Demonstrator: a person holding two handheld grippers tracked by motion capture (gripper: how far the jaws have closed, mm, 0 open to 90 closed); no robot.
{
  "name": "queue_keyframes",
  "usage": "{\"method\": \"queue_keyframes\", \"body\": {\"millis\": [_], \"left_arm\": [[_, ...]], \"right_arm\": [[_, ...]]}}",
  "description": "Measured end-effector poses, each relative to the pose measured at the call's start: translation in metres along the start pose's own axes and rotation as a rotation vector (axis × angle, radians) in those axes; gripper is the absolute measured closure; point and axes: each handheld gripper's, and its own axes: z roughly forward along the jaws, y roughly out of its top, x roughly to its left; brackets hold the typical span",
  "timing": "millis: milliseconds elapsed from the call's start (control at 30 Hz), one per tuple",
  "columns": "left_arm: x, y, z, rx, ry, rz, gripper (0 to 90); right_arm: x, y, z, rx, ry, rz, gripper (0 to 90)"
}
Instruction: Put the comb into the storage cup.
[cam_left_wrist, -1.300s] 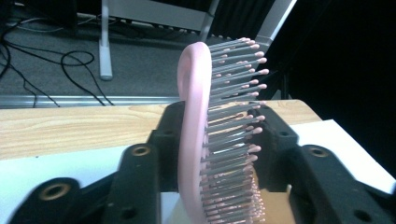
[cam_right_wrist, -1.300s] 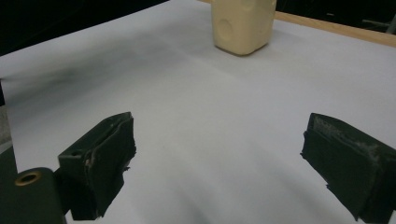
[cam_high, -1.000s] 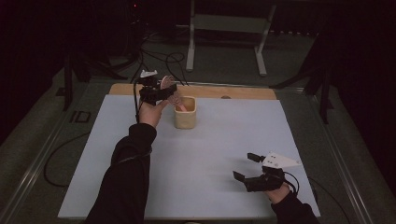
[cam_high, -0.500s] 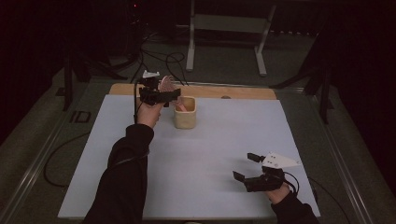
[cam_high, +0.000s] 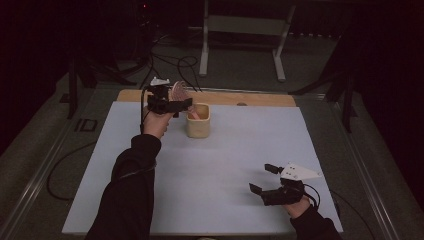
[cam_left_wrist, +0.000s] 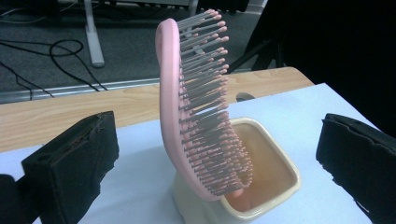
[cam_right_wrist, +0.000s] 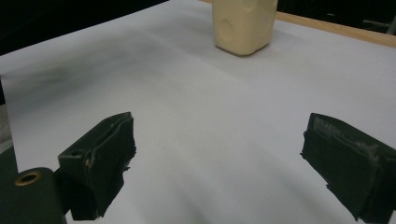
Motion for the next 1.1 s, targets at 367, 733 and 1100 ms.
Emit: {"method": "queue_keyframes", "body": {"millis": [367,733,1100], "left_arm": [[0.000,0.000,-0.009,0.037,-0.043,0.053,0.2],[-0.001,-0.006,-0.023,0.030,-0.061,0.092,0.2],[0.000,-0.021,-0.034,0.050,-0.088,0.101,0.2]], "right_arm": [[0.000,0.000,0.000,0.004,-0.001,0.004,8.9],[0.001,0.000,0.001,0.003,-0.002,0.001,8.9],[0.000,0.000,0.000,0.002,-0.010,0.002,8.9]]}}
